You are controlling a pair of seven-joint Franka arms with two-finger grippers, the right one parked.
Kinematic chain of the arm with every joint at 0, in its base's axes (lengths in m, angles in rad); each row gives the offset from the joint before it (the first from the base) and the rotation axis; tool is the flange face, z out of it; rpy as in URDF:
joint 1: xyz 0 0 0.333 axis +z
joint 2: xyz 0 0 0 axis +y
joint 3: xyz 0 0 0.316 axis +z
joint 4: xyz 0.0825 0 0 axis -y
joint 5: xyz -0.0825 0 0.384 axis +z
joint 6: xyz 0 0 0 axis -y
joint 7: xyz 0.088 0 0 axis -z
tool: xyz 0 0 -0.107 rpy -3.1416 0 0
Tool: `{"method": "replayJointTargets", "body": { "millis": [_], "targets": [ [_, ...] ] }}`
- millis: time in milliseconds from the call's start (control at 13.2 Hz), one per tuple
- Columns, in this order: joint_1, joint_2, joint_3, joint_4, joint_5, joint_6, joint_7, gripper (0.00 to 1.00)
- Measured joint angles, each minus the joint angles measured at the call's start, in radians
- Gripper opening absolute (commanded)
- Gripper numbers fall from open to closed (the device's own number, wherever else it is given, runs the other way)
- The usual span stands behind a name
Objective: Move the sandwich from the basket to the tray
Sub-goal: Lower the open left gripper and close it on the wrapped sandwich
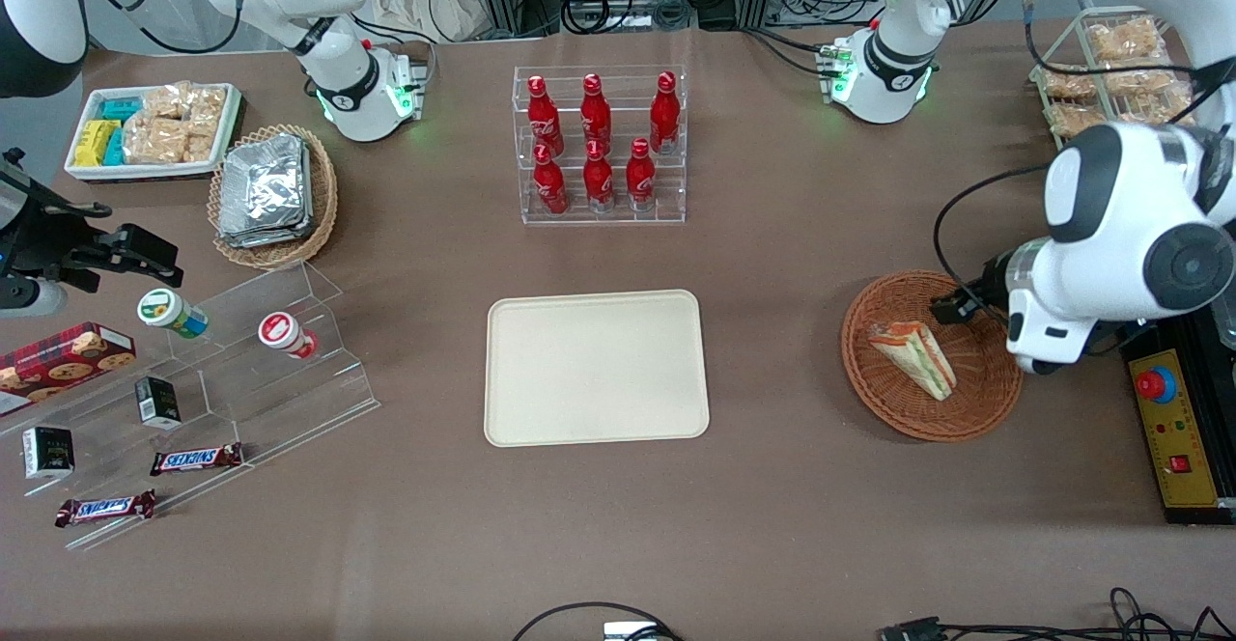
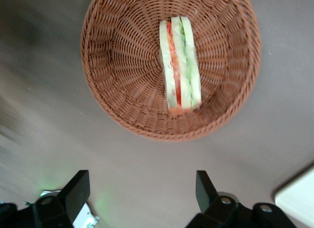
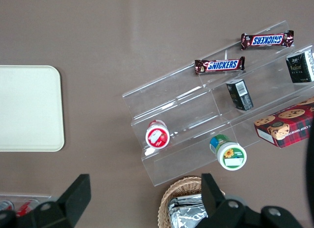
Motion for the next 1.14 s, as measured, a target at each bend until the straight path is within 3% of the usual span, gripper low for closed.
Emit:
{"method": "replayJointTargets", "body": {
  "millis": [531, 834, 910, 1062, 1138],
  "targets": [
    [0.014, 0.193, 0.009, -0.003, 0.0, 0.211, -0.034, 0.98],
    [0.014, 0.234, 0.008, -0.073, 0.0, 0.362, -0.036, 0.99],
    [0.014, 0.238, 0.008, -0.1, 0.0, 0.404, -0.037, 0.9],
    [0.014, 0.244, 0.008, -0.135, 0.0, 0.447, -0.037, 0.31],
    [0.014, 0.244, 0.008, -0.139, 0.0, 0.45, -0.037, 0.15]
  ]
}}
